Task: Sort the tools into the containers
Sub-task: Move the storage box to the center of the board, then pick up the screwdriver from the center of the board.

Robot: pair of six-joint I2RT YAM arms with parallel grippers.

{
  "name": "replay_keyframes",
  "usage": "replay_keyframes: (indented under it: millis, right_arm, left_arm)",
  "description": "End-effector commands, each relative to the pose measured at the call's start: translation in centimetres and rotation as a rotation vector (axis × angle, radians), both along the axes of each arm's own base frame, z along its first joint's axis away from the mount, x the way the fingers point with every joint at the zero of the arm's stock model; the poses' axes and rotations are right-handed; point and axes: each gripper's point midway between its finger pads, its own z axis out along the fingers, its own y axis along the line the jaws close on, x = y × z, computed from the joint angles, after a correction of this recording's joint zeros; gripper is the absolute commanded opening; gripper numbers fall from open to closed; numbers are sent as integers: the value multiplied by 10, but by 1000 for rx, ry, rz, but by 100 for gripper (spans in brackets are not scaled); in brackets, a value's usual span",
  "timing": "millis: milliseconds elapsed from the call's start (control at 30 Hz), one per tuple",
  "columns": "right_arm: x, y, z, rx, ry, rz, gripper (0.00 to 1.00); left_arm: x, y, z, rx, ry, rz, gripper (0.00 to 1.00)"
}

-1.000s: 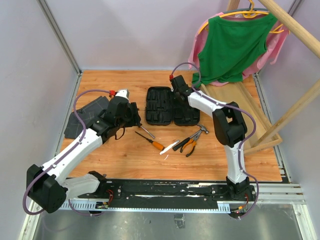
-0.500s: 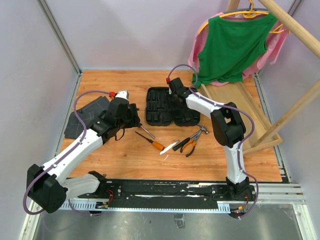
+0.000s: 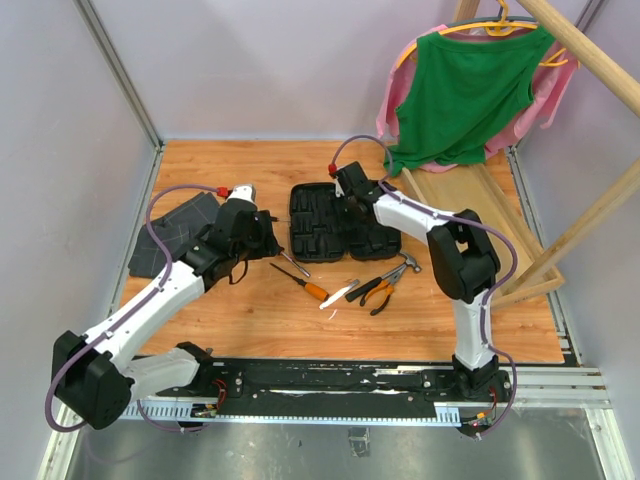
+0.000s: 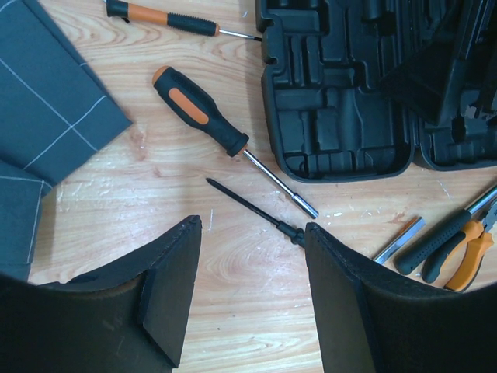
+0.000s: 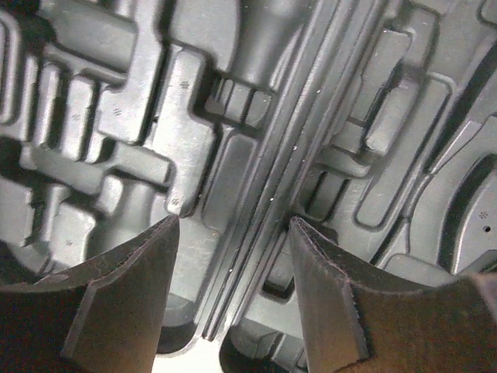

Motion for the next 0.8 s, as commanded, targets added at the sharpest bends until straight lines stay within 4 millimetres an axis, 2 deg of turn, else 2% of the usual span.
replay_keyframes:
  millis: [0, 167, 300, 400, 500, 600, 767]
  right_arm:
    - [-3, 11, 46, 56, -64, 52, 63]
    - [0, 5, 96, 104, -150, 40, 71]
    - [-11, -15, 119, 92, -202, 17, 75]
    - [-22, -35, 128, 66, -235, -21, 79]
    - [-36, -59, 132, 54, -248, -85, 89]
    - [-51, -83, 130, 42, -250, -155, 94]
    - [-77, -122, 128, 22, -252, -283, 97]
  left_arm:
    - [3, 7, 13, -5, -43, 35, 61]
    - [3, 11, 24, 5, -72, 37, 62]
    - [2, 11, 34, 7, -97, 15, 62]
    - [1, 8, 41, 4, -110, -14, 64]
    - [1, 6, 46, 2, -117, -29, 68]
    - [2, 6, 50, 8, -126, -37, 79]
    - [3, 6, 52, 19, -130, -49, 89]
